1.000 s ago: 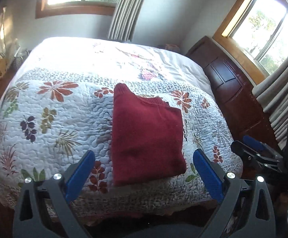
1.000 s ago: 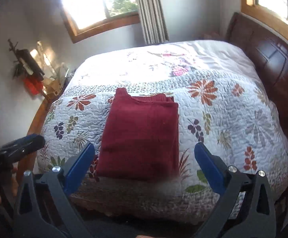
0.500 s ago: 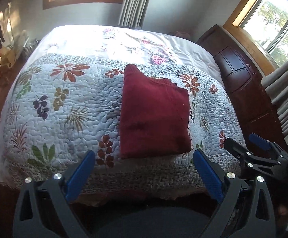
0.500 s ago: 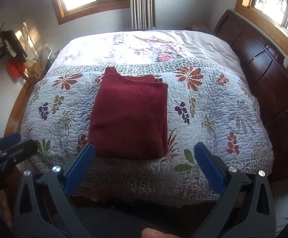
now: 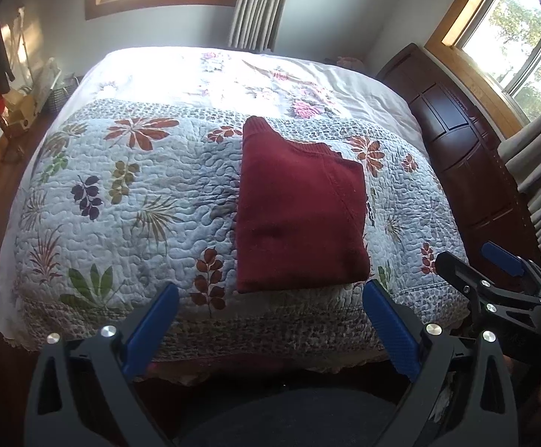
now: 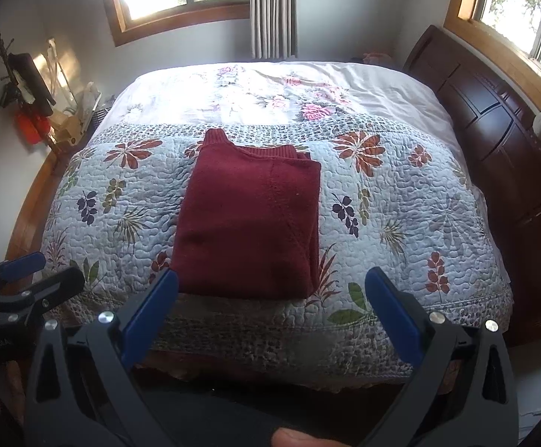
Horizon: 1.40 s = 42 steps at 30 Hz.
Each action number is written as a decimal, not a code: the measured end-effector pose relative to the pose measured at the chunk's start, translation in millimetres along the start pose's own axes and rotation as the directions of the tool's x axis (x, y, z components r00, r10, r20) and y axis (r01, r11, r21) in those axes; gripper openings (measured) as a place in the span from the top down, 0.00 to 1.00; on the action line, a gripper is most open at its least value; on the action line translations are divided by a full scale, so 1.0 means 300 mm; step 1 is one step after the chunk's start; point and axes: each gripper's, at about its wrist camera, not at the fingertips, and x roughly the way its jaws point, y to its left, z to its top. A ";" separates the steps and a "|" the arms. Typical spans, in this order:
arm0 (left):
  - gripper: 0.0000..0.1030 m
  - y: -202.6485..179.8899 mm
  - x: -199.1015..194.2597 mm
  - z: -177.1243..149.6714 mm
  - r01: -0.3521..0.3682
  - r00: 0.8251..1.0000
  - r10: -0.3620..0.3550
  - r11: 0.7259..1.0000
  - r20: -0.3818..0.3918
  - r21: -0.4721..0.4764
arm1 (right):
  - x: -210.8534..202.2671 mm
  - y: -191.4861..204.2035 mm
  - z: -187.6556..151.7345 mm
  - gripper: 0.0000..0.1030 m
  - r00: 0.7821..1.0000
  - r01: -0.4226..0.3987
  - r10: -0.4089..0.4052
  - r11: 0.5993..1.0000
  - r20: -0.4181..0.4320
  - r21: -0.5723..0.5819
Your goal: Fold small clothes
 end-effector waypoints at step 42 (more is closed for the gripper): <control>0.04 -0.006 0.024 0.040 0.016 1.000 -0.016 0.999 -0.010 0.041 | -0.002 -0.007 0.019 0.03 0.998 0.039 -0.039 0.999 0.049 -0.005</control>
